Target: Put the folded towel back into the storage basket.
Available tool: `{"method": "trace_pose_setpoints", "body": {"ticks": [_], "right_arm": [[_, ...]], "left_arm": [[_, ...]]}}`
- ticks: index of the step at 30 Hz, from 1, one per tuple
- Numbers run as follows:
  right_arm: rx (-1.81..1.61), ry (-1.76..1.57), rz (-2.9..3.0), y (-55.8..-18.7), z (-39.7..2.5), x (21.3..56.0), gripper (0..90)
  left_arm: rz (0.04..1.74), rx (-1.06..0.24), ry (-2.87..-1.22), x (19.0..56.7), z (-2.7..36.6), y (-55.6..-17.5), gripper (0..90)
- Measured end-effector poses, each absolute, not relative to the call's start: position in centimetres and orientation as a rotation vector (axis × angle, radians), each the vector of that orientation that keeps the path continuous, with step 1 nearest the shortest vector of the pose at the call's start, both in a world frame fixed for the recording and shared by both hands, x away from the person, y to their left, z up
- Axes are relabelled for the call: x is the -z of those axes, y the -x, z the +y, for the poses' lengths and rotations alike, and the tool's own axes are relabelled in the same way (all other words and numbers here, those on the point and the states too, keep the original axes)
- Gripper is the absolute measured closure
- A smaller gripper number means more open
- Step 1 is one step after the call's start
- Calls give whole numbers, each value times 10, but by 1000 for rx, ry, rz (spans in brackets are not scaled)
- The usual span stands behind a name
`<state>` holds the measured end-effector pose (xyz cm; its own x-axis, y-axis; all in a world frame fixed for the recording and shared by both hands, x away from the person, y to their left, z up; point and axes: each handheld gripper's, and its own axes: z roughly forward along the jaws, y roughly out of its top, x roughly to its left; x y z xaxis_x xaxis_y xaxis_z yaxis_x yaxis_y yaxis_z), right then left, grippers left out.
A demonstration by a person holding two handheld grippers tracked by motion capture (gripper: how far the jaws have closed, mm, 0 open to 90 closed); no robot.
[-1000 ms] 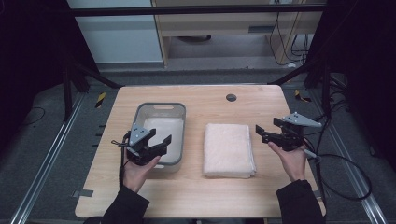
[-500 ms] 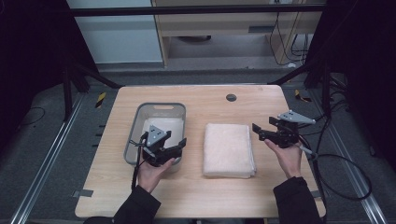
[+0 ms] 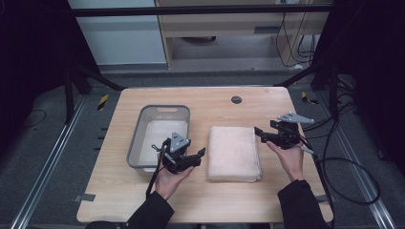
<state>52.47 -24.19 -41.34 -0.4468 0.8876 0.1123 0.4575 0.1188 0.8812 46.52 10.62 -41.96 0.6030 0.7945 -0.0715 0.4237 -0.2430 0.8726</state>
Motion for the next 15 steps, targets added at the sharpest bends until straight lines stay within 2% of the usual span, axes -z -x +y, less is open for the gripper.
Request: {"method": "trace_pose_setpoints", "body": {"ticks": [13,15], "right_arm": [[-1275,-1336,1977,-533,-243,425,268],[-1270,-1345,1978,-534,-244,427,269]], "left_arm": [[968,-415,-1919,433,86,-463,392],[991,-368,-1872,435,82,-464,395]]}}
